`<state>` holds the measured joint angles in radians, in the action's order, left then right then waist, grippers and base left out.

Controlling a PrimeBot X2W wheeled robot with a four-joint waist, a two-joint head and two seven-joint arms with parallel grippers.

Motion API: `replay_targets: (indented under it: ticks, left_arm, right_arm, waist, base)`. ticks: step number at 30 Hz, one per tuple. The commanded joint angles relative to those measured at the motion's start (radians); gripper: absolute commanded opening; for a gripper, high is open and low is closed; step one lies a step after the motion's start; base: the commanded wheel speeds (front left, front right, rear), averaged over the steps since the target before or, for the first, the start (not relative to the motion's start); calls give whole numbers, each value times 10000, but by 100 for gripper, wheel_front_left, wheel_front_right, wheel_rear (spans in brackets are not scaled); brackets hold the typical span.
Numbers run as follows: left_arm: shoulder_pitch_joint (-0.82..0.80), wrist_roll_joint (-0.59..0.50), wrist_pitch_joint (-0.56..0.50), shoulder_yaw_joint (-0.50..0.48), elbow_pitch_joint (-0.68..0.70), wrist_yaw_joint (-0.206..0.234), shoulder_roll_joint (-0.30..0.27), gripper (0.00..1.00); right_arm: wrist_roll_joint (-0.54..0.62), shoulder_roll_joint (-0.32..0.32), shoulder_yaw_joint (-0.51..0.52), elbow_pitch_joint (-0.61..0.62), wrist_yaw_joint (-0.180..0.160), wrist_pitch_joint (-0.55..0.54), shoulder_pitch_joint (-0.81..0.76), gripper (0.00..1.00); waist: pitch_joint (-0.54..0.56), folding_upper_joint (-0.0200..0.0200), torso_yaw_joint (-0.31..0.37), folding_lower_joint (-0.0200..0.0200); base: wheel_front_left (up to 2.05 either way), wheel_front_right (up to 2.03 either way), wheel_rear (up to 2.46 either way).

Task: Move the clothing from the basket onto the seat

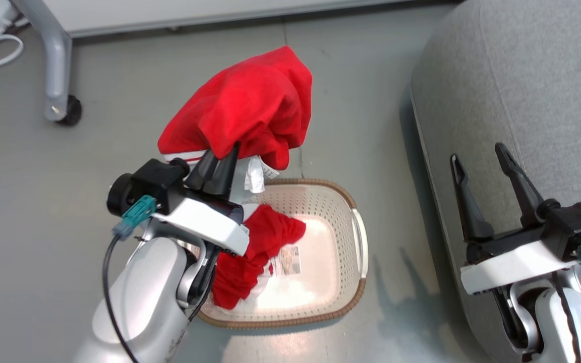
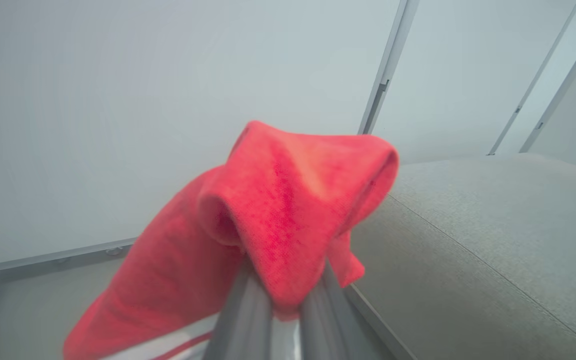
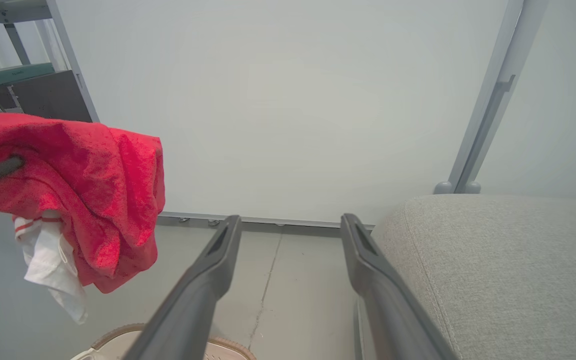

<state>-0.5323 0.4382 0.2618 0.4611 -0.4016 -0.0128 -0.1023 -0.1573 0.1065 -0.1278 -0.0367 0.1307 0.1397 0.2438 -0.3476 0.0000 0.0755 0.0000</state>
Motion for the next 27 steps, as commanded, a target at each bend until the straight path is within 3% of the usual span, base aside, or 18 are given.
replay_targets:
  ticks: [1, 13, 27]
  left_arm:
    - [301, -104, 44, -227, 532, 78, -83, 0]
    - [1517, -360, 31, -666, 2458, 272, -316, 0]
    - [3115, -186, -287, -494, 3817, 603, -664, 0]
  right_arm:
    - [14, 44, 55, 52, 2, -112, -241, 100]
    - [-79, -45, 99, 77, 2, -486, -1150, 100]
    - [-144, -309, 39, 342, 2, -800, -2405, 100]
  waist:
    - [633, 0, -228, 0]
    - [2149, 0, -315, 0]
    - [3334, 0, -543, 0]
  base:
    - [0, 0, 0]
    - [0, 0, 0]
    - [0, 0, 0]
